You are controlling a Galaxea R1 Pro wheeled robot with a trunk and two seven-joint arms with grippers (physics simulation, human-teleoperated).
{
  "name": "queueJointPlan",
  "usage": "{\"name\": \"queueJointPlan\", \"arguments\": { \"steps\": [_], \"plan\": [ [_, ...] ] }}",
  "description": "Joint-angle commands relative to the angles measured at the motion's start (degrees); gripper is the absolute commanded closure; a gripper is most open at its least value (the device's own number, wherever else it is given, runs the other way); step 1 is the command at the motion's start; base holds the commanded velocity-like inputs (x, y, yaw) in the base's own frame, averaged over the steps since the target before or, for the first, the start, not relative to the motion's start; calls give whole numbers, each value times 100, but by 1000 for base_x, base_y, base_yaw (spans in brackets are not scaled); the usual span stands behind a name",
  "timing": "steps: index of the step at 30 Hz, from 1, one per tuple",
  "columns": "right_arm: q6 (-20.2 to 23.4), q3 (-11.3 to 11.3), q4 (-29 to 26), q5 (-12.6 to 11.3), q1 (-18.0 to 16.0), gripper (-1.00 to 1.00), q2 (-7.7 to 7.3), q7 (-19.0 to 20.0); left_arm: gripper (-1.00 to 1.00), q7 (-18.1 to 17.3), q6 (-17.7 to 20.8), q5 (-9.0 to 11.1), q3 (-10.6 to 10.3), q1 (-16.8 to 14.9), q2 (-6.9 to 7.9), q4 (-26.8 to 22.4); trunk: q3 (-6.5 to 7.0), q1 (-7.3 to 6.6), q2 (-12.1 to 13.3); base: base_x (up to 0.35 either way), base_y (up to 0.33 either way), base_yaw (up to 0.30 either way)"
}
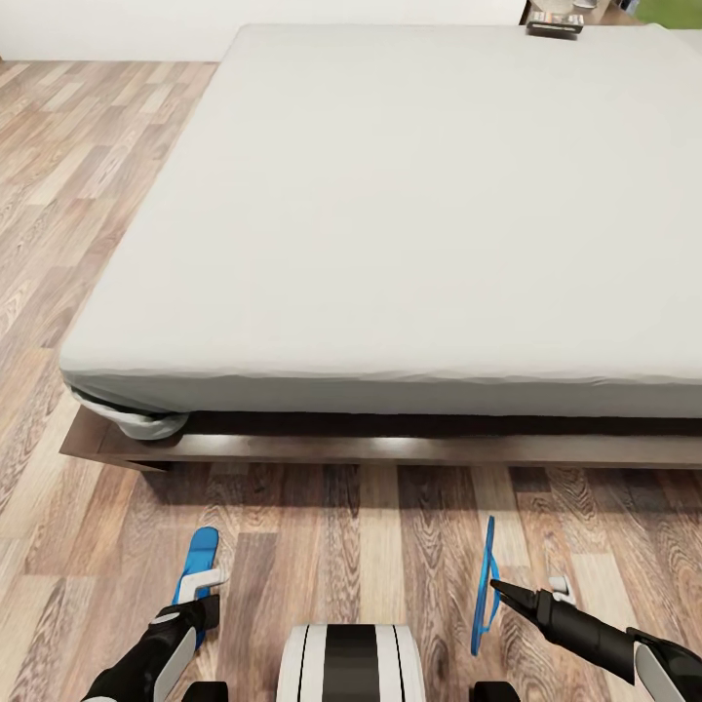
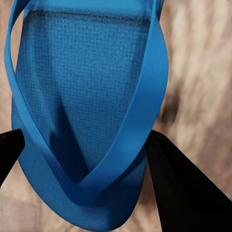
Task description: In the bedroom, move the book from the bed onto either nightstand, and place the two sandals side by side next to the bed.
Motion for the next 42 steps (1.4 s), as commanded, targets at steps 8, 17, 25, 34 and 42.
{"name": "queueJointPlan", "arguments": {
  "steps": [8,17,25,34,42],
  "plan": [
    [-2959,-1,1,-28,-1,100,-1,4,100,25,5,52,-5,1,1,-13,-3,-1,-1,0,0,0],
    [-2959,-1,1,-28,-1,100,-1,4,100,21,4,52,-10,1,1,-18,-3,-1,-1,119,0,0],
    [-2959,-1,1,-28,-1,100,-1,4,100,22,4,52,-6,1,1,-20,-3,-1,-1,44,0,0],
    [-2959,-1,5,-28,-1,100,-1,4,100,21,4,52,-12,1,1,-22,-3,-1,-1,0,0,0],
    [-2959,-1,4,-28,-1,100,-1,4,100,26,4,52,-14,1,1,-22,-47,4,-4,0,0,0]
  ]
}}
